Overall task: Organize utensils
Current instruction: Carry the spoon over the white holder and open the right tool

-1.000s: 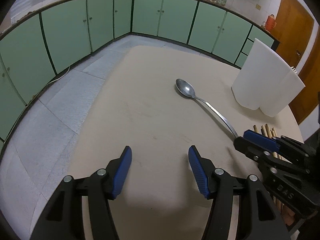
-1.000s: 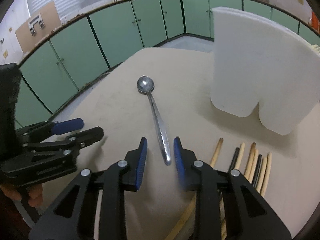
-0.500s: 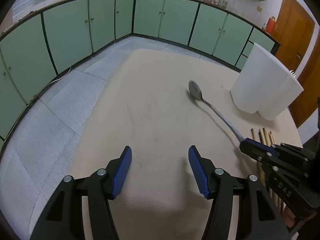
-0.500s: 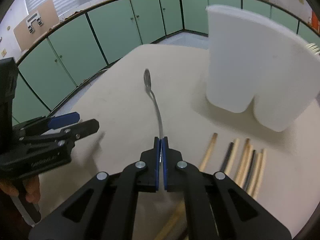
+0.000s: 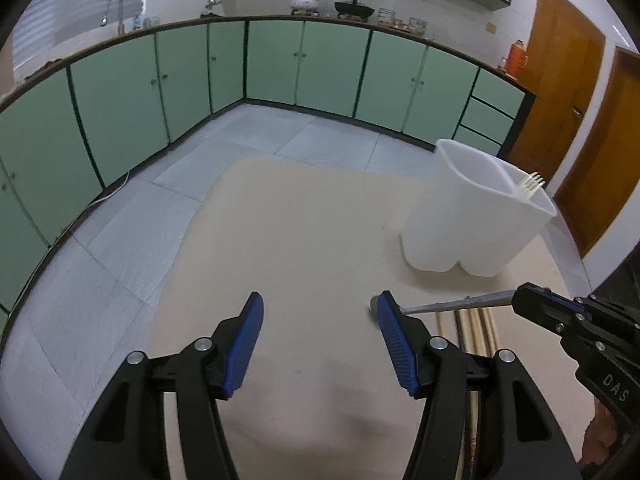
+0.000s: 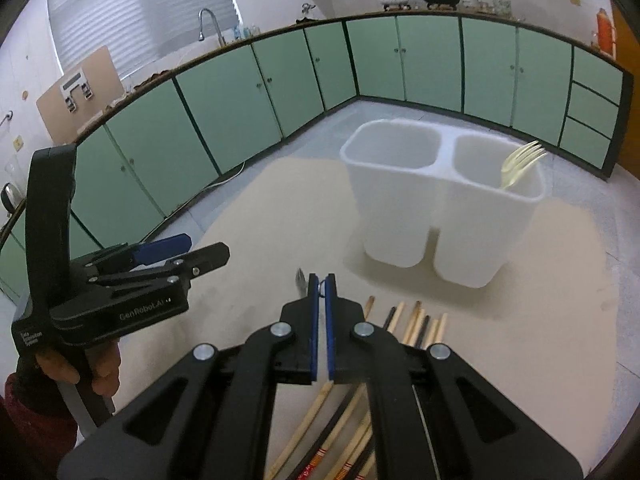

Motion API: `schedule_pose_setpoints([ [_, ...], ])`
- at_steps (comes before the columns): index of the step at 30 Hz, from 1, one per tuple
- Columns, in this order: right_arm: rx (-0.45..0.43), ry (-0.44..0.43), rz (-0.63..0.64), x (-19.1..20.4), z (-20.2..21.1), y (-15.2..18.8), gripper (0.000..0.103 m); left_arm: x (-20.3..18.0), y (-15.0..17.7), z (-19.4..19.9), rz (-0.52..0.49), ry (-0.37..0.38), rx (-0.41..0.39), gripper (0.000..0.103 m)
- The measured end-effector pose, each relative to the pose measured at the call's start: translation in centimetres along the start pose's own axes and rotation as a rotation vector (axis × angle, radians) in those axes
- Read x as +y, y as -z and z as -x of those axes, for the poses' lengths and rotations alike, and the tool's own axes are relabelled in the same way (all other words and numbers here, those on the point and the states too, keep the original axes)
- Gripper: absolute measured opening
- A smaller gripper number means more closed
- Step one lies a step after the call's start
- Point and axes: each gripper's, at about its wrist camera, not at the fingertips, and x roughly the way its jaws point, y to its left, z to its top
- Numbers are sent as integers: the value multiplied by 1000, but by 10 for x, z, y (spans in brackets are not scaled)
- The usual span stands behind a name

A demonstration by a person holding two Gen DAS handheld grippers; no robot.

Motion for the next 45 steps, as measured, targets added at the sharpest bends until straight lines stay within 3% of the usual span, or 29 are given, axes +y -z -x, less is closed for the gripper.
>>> schedule_pose_setpoints([
  [13, -39, -18, -45, -7, 19, -8, 2, -15, 7, 0, -29, -5, 20, 58],
  [24, -115, 5, 2, -15, 61, -33, 2, -34, -31, 23, -59, 1, -66, 58],
  [32, -232, -23, -6, -24, 101, -72, 2, -34, -51, 40, -27, 6, -132, 58],
  [45, -237, 94, -17, -50, 70, -108, 2, -58, -97, 14, -43, 13, -142, 58],
])
